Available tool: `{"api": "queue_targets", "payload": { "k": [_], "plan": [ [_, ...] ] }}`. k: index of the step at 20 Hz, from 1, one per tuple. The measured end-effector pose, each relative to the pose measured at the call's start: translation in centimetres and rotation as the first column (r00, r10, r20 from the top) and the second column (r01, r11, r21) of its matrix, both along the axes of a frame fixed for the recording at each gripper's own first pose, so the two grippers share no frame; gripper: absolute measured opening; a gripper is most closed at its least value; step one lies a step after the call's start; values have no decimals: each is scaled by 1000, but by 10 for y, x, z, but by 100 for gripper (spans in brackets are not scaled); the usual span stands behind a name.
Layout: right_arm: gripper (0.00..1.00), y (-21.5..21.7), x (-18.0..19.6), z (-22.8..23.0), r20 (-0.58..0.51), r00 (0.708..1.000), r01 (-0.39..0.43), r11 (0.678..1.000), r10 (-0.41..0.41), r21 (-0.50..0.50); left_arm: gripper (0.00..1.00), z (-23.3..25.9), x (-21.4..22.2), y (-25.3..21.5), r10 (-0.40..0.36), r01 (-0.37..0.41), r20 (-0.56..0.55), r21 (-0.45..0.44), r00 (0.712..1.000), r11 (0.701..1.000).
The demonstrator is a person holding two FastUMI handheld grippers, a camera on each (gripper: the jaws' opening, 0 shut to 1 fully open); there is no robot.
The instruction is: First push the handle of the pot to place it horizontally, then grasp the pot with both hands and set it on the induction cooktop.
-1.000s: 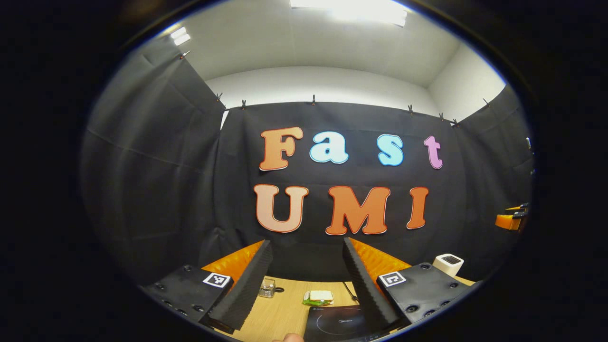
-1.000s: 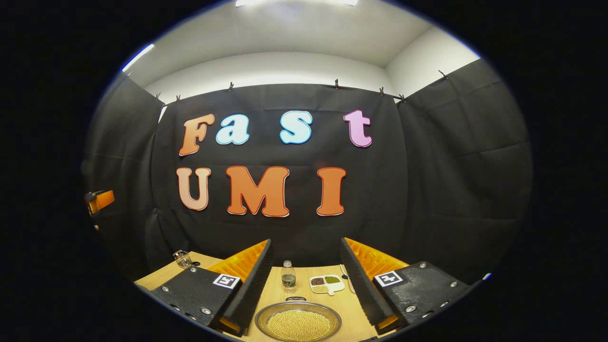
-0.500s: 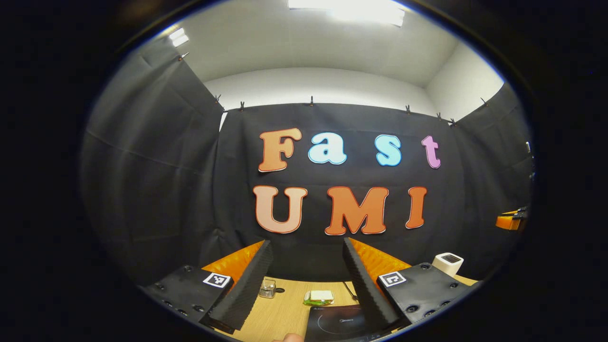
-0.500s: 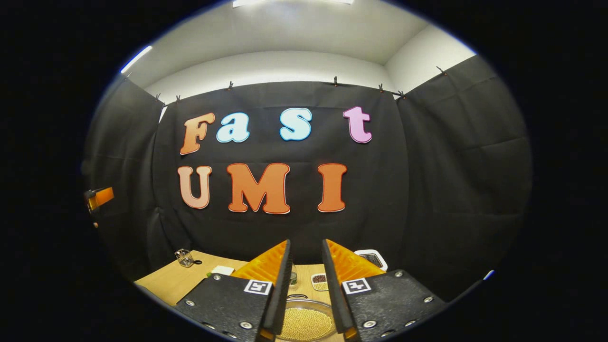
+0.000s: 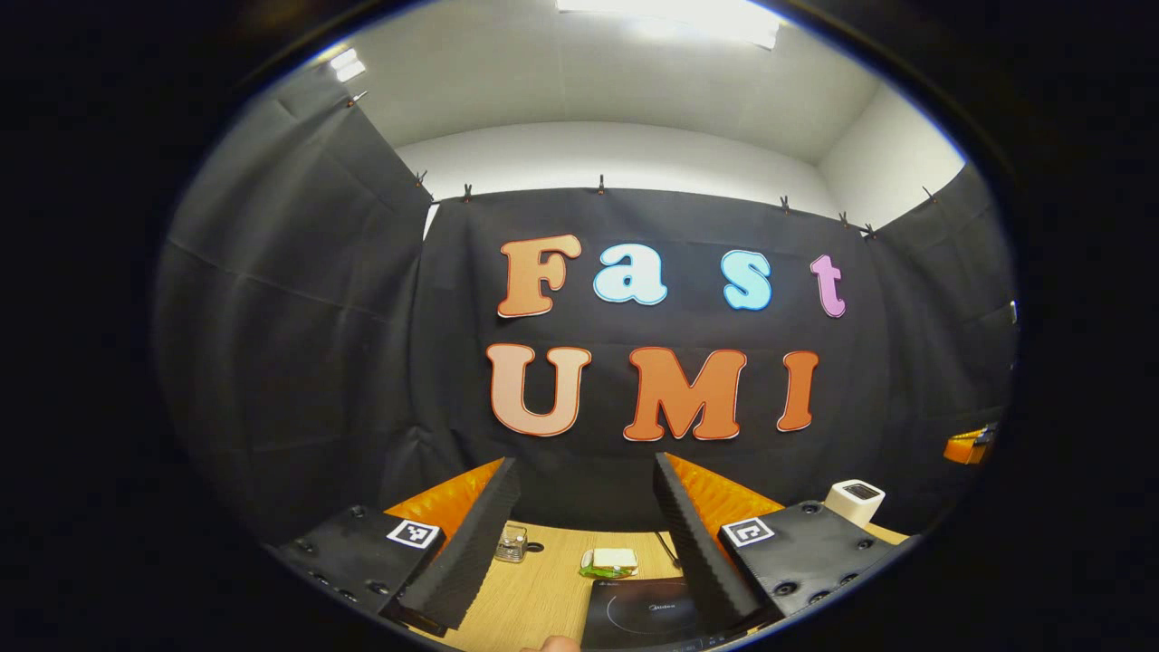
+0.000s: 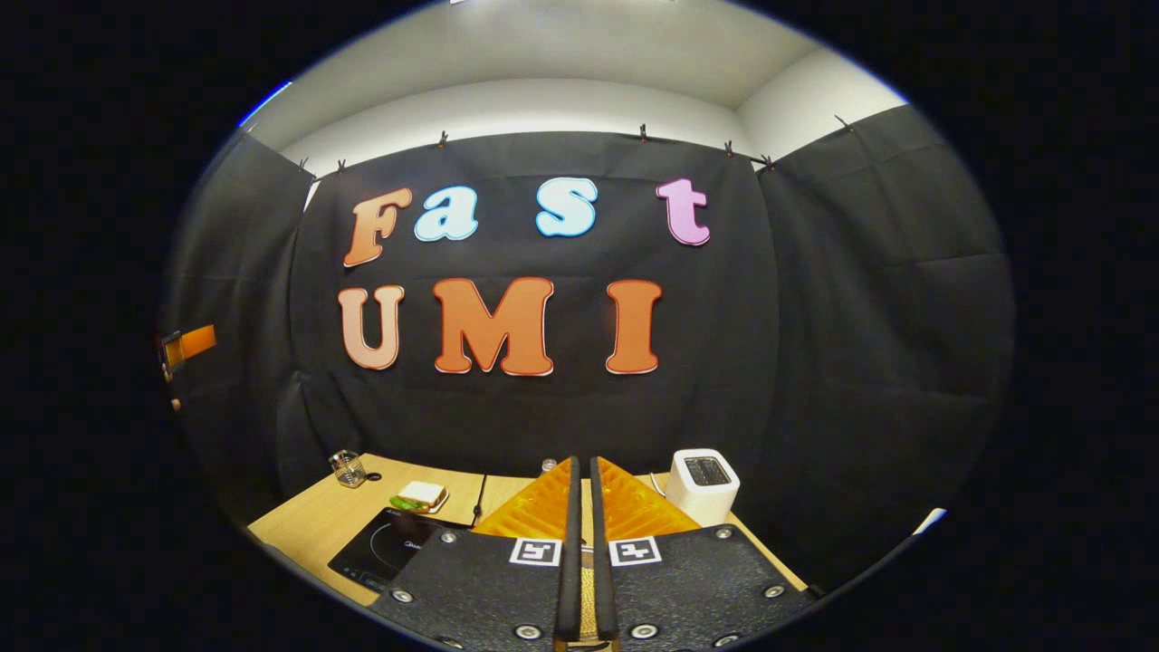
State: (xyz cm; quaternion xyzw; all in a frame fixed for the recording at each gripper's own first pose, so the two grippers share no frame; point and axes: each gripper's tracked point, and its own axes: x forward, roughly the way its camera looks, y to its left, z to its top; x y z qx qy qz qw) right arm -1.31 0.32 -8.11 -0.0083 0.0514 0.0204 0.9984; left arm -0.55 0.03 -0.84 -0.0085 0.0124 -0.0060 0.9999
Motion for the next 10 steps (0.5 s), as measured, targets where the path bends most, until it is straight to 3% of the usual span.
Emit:
{"api": "queue_targets", "payload": {
  "k": [5,10],
  "plan": [
    [1,3,-2,-41,-65,998,4,1000,-6,-30,98,-7,5,-2,-2,2,-11,-1,1000,1000],
    [1,23,-14,-113,-184,982,-42,998,35,-35,99,-12,7,-5,-3,3,-14,14,1000,1000]
  ]
}}
